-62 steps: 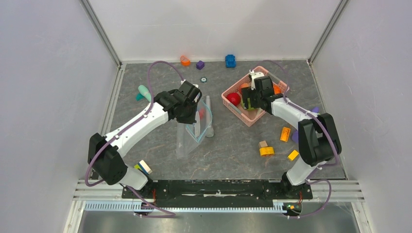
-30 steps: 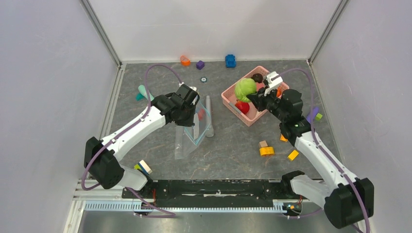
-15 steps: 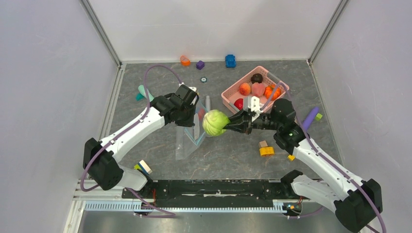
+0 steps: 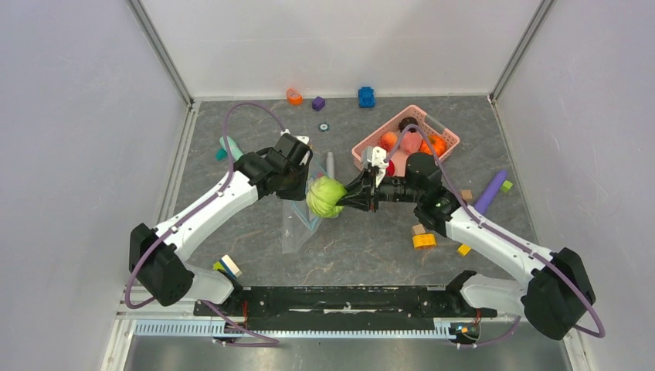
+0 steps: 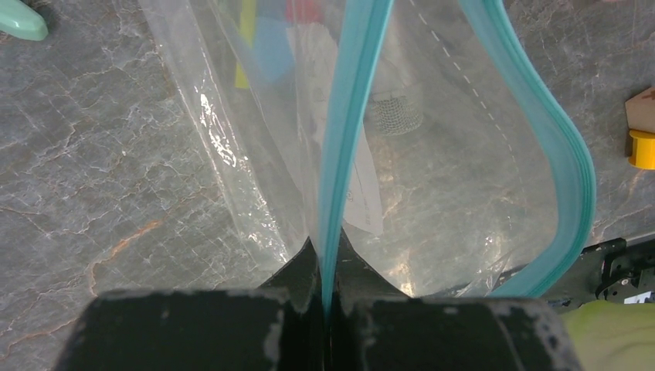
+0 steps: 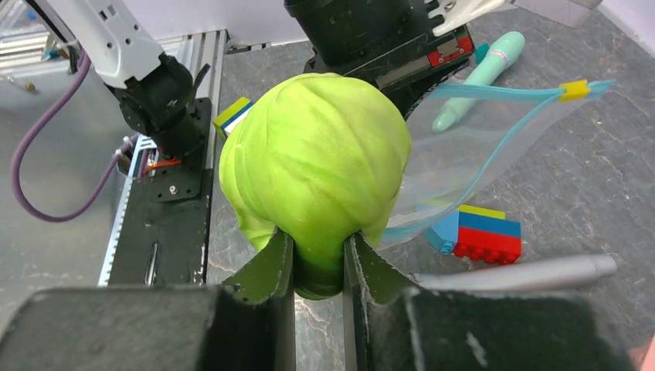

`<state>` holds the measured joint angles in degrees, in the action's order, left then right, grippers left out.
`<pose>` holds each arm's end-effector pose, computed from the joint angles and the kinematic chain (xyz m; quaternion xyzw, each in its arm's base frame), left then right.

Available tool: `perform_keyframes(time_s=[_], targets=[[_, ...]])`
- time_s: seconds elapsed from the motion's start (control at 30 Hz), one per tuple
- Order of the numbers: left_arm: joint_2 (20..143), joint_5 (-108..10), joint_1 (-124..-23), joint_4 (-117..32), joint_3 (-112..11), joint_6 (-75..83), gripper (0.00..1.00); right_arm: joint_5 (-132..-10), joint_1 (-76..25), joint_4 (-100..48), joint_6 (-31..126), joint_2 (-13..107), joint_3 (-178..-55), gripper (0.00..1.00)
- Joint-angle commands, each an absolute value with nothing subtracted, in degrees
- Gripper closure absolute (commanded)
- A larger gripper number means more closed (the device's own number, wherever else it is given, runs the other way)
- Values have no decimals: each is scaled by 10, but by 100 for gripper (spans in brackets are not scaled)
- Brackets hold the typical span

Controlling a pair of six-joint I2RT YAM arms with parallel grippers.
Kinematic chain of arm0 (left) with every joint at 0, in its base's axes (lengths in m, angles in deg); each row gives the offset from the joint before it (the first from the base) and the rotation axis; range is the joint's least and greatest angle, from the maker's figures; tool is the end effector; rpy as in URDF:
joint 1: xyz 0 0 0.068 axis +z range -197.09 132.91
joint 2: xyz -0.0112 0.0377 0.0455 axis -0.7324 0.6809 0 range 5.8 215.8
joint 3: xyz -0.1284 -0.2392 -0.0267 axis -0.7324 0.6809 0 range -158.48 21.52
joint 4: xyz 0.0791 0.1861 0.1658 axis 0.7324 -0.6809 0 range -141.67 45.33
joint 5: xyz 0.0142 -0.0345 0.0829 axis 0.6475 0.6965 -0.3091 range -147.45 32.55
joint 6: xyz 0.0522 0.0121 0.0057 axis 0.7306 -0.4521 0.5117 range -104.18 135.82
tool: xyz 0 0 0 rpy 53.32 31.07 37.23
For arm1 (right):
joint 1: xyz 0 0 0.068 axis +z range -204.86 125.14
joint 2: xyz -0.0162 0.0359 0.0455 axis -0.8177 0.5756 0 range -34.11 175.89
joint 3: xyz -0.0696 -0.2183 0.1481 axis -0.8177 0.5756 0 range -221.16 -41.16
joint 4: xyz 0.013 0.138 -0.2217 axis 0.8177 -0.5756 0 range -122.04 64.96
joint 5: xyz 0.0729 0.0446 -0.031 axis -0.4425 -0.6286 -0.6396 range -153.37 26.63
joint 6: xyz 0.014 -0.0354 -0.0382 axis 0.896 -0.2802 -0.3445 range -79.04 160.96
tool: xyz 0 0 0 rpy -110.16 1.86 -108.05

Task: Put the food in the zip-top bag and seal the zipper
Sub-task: Place the fake vegetable in the zipper food storage bag.

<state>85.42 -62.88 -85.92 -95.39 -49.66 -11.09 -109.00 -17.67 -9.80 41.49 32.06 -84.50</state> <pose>0.2200 -0.1728 0.3026 0.0874 0.9590 -0.1058 0.2478 0.1921 0.1778 0.3022 -0.4605 0.5781 0.4723 0.4803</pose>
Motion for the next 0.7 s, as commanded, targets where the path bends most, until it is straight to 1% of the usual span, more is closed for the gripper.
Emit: perform_keyframes(time_s=[0.0, 0.07, 0.13, 0.3, 0.43, 0.67], targets=[[836, -613, -857, -938, -498, -113, 98, -1045, -160, 11, 484, 337, -877, 100], [834, -604, -856, -935, -498, -112, 98, -1016, -152, 5, 481, 347, -878, 100], [832, -596, -856, -932, -498, -111, 98, -962, -150, -28, 470, 355, -883, 100], [826, -597, -855, -930, -499, -108, 98, -786, -147, -174, 438, 380, -920, 100], [818, -593, -854, -924, -498, -104, 98, -752, -144, -239, 426, 399, -941, 100], [808, -585, -852, -920, -498, -98, 98, -679, -131, -311, 429, 440, -982, 100]])
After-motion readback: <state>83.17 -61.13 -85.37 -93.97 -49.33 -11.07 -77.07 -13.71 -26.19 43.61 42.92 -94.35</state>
